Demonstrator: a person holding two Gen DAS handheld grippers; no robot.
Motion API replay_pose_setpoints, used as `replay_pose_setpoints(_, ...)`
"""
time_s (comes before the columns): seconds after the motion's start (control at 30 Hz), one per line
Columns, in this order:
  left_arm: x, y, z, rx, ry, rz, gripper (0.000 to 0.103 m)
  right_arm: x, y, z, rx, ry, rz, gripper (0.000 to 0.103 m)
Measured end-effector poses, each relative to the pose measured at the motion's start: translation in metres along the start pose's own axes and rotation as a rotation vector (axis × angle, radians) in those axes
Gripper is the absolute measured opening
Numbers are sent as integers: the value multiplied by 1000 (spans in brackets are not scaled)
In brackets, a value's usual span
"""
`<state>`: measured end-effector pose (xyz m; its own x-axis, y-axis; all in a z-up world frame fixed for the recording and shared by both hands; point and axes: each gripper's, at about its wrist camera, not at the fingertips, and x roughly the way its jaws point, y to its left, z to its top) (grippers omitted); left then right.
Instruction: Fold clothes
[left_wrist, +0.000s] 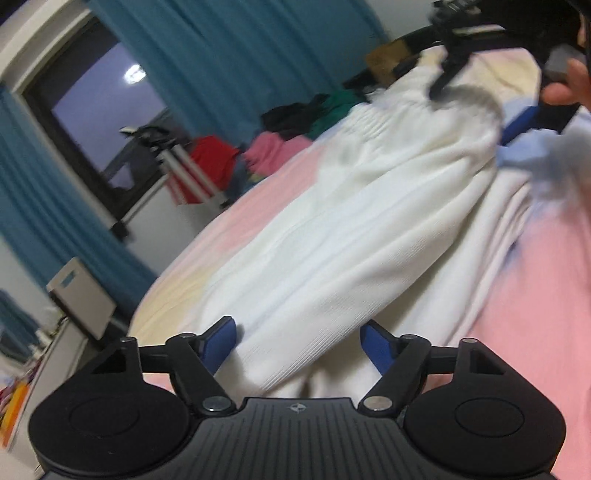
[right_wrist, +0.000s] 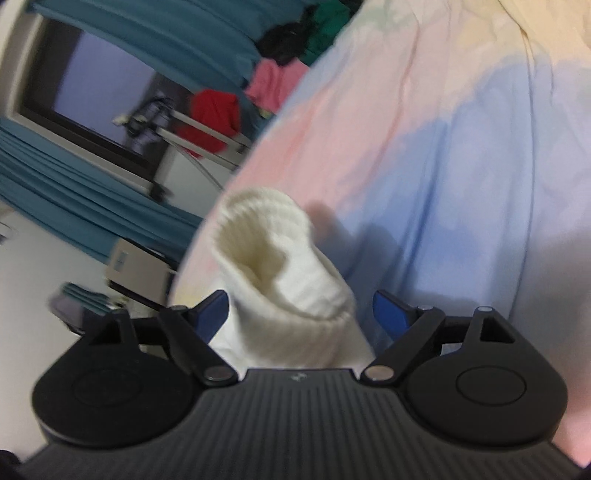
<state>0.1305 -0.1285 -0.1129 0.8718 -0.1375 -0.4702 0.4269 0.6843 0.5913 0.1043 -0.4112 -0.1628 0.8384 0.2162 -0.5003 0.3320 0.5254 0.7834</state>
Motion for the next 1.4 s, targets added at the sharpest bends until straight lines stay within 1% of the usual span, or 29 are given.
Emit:
replay_pose_setpoints(0.03,-8,1,-7,-16,-1,17,62,5,0,-2,2,11,-5,88)
replay_pose_setpoints(0.07,-14,4,-13,-28,-4,19,59,9,1,-3,3,18,-7,88)
replay_pose_setpoints(0.1,-18,7,-18,-40,-8,17,56,11,2,-4,-2,9,-8,87)
replay_pose_setpoints(0.13,-23,9,-21,-44,-9,12,50,11,6,-6,-22,-7,-11,86)
replay_pose_setpoints(0.17,-28,10,-22,-47,-9,7,44,11,10,-7,-50,-21,-17,70)
replay_pose_setpoints(0.2,-33,11,-24,-49,-9,2,42,11,14,-9,-78,-35,-23,68)
replay_pose_setpoints(0.27,-56,4,-37,-65,0,-28,36,5,23,-12,-134,-69,-19,51)
replay_pose_setpoints(0.33,-60,10,-44,-97,24,-70,33,-4,28,-13,-159,-96,14,49)
replay_pose_setpoints(0.4,-64,17,-51,-134,52,-99,32,-12,30,-15,-177,-117,42,49)
replay_pose_setpoints(0.43,-64,20,-55,-154,65,-112,32,-13,29,-17,-188,-122,40,49)
replay_pose_setpoints(0.47,-63,23,-58,-176,77,-125,32,-10,25,-19,-186,-114,16,49)
replay_pose_setpoints(0.53,-62,25,-63,-190,91,-138,32,1,11,-22,-143,-72,-67,50)
replay_pose_setpoints(0.57,-62,25,-65,-188,93,-138,32,6,0,-22,-99,-54,-86,51)
replay_pose_setpoints(0.63,-67,21,-71,-182,91,-130,32,7,-15,-20,-7,-48,-63,54)
replay_pose_setpoints(0.7,-67,23,-72,-188,91,-127,32,4,-18,-19,31,-48,-36,54)
replay_pose_setpoints(0.73,-65,25,-72,-196,91,-130,32,3,-17,-19,31,-47,-30,56)
replay_pose_setpoints(0.8,-59,29,-71,-208,93,-135,32,1,-16,-21,33,-42,-21,62)
replay_pose_setpoints(0.87,-55,32,-69,-209,97,-138,32,8,-15,-24,39,3,-24,77)
replay_pose_setpoints(0.93,-50,36,-66,-216,104,-144,32,20,-10,-29,3,63,-35,82)
replay_pose_setpoints(1.0,-46,40,-66,-226,108,-151,32,25,-4,-33,-68,68,-62,86)
replay_pose_setpoints(1.1,-45,40,-66,-223,108,-147,33,32,-7,-33,-41,78,-33,90)
replay_pose_setpoints(1.17,-48,37,-68,-222,108,-144,35,32,-4,-34,-40,77,2,91)
replay_pose_setpoints(1.3,-49,37,-69,-229,111,-140,37,15,8,-34,-74,20,124,92)
replay_pose_setpoints(1.33,-49,38,-69,-237,112,-142,37,13,9,-34,-79,16,133,92)
replay_pose_setpoints(1.4,-49,40,-69,-256,114,-148,37,14,12,-36,-93,27,112,92)
